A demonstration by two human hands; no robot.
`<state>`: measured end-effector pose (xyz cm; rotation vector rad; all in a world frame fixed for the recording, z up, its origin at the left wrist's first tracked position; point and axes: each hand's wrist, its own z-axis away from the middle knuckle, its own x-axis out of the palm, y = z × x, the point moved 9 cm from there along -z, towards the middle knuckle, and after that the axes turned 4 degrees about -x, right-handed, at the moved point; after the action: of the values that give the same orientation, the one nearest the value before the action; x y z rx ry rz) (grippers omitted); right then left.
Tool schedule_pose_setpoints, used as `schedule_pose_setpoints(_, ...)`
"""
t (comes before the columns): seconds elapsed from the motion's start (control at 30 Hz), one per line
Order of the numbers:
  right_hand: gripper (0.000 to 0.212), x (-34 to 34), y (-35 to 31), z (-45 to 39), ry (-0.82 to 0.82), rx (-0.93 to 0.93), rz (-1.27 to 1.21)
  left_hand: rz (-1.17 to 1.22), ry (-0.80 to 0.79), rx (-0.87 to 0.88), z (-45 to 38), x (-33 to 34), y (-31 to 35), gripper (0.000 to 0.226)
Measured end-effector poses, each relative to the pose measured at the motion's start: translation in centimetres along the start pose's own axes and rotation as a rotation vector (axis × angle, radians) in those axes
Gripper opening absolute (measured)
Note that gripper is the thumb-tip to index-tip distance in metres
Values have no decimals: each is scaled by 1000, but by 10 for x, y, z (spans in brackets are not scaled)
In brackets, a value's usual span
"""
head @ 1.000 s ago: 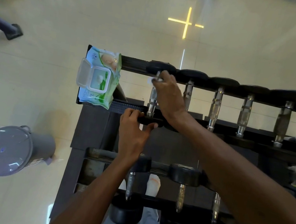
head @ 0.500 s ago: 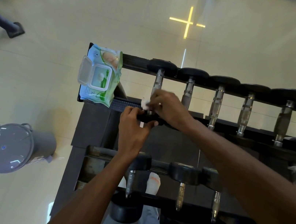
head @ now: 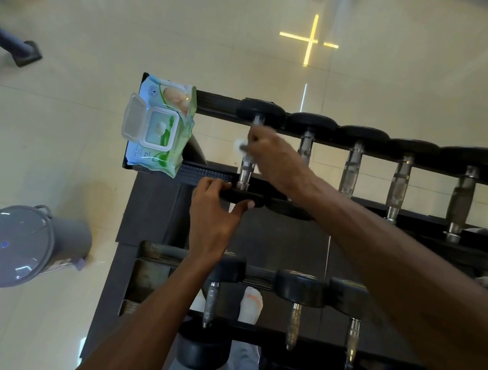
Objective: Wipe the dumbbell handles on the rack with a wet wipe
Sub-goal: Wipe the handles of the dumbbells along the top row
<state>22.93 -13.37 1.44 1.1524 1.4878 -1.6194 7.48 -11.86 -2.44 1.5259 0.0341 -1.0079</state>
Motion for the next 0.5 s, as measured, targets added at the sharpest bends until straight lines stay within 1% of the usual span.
schedule_pose_setpoints(0.07,21,-14,18,-9,170,123,26,-8,5,-2,0,-1,2,46)
schedule_pose_setpoints(0.1,20,-13,18,-10,189,128,29,-12,9,-2,1,-1,2,46)
schedule_pose_setpoints(0.13,18,-5,10,-8,147,71,28,-15,11,-4,1,-1,2,46)
schedule_pose_setpoints(0.2,16,18,-14,10,-43,-115,20,-1,7,-11,2,0,1,45)
schedule_pose_setpoints(0.23,17,27,-20,20,-118,-179,12,5,7,-15,3,0,1,44)
schedule_pose_setpoints(0.27,18,31,-17,26,-133,-181,-22,5,7,-15,3,0,1,44)
schedule_pose_setpoints(0.3,17,28,-7,27,-78,-110,-96,3,9,-14,4,1,1,44)
schedule_pose_setpoints(0.37,17,15,24,24,159,128,-283,4,16,-16,4,1,2,44)
schedule_pose_setpoints(0.4,16,10,33,23,251,225,-327,2,19,-19,4,1,2,44)
schedule_pose_setpoints(0.5,14,-3,39,16,413,350,-307,-15,21,-23,3,2,2,45)
